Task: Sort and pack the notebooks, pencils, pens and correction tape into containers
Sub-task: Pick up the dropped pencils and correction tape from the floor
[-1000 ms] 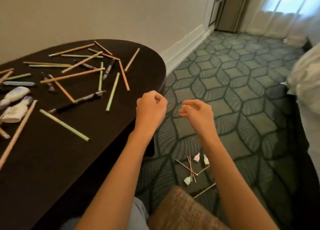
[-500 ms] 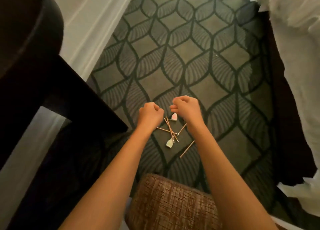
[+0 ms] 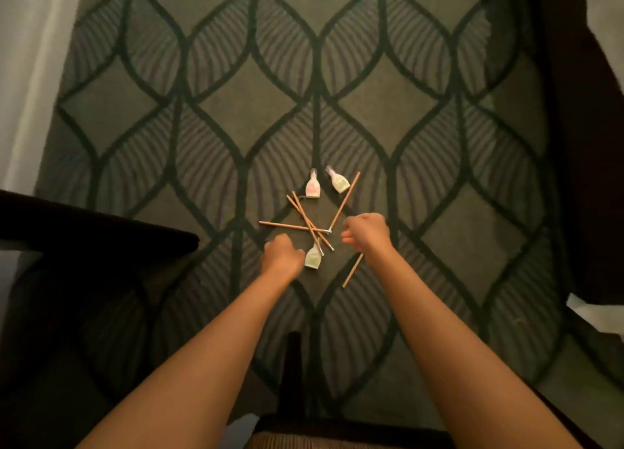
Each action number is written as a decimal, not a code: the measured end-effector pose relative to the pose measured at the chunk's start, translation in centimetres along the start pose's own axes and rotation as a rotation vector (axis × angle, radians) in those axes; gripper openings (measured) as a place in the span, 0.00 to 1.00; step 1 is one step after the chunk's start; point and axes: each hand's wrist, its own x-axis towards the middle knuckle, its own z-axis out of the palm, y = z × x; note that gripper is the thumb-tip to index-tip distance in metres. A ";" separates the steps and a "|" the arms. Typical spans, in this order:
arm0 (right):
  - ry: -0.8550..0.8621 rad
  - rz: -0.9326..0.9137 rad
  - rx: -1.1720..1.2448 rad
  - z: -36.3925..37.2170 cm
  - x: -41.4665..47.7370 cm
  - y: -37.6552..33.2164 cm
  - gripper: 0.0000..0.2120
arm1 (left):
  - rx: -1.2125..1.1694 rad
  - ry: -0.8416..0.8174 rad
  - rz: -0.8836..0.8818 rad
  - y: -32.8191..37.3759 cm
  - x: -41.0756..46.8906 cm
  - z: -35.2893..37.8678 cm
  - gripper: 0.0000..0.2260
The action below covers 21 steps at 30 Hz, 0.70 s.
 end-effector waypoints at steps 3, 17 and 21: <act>0.014 0.093 -0.043 1.4 4.4 3.5 0.07 | 0.169 -0.024 0.039 -0.8 2.8 1.7 0.17; 0.170 0.151 -0.328 3.9 13.4 11.4 0.17 | 0.801 0.045 0.473 -1.7 16.2 8.6 0.22; 0.240 0.129 -0.354 3.7 14.7 11.7 0.16 | 0.919 0.078 0.616 -1.0 18.8 9.7 0.25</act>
